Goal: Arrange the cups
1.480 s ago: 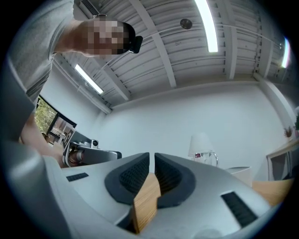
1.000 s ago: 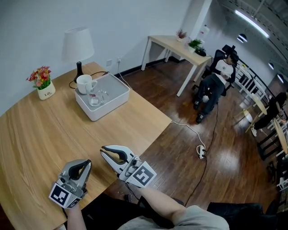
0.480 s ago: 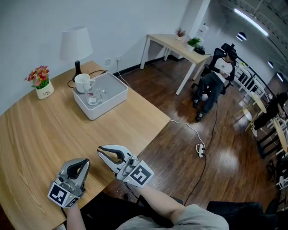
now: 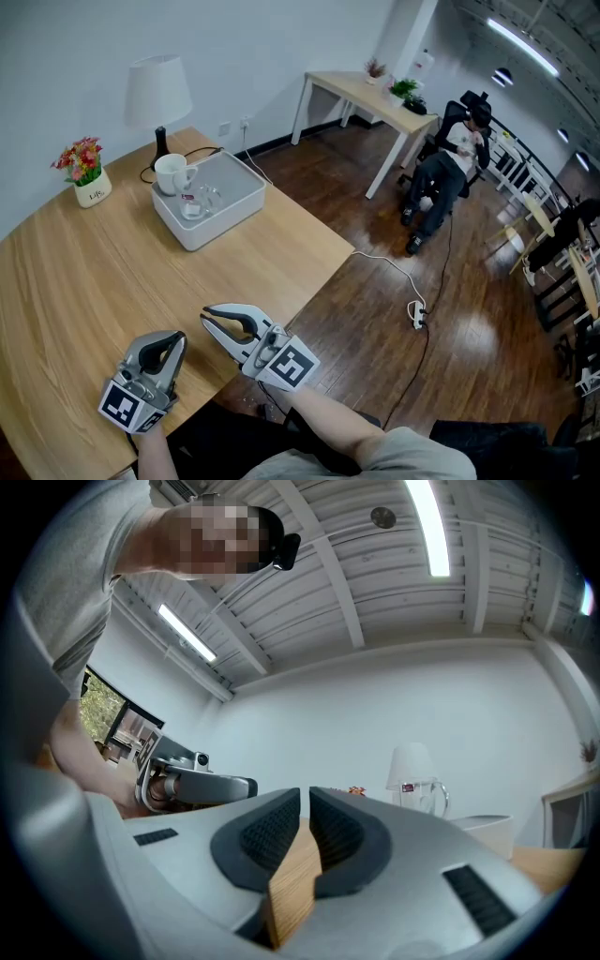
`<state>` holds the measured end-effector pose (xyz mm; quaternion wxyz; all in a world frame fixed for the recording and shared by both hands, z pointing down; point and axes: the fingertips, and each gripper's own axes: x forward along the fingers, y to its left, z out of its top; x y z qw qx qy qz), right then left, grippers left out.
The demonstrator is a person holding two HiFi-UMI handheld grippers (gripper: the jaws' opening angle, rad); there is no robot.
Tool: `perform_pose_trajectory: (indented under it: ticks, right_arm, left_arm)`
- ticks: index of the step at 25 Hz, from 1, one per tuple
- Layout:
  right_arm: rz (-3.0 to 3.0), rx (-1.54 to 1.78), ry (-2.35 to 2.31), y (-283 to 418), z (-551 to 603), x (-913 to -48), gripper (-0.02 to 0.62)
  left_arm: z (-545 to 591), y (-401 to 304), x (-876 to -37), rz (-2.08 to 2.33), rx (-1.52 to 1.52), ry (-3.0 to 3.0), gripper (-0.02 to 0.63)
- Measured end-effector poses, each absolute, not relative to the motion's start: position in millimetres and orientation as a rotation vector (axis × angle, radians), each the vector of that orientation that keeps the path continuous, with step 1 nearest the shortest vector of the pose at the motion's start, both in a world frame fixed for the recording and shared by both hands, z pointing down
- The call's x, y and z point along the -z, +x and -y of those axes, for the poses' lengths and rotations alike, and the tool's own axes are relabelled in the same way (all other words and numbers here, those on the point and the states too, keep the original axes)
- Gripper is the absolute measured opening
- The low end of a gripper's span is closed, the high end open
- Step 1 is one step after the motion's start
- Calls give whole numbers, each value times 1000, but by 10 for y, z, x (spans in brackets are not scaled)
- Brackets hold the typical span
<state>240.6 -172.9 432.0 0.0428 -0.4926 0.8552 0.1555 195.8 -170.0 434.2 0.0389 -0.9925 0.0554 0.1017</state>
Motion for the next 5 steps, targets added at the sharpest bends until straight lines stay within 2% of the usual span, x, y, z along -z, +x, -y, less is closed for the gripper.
perform_pose_trajectory:
  ticks: [5]
  right_arm:
    - [-2623,-467,-1496,2399,1725,-4322,31]
  left_arm:
    - [1691,1961,-4336,-169,-317,-3045,9]
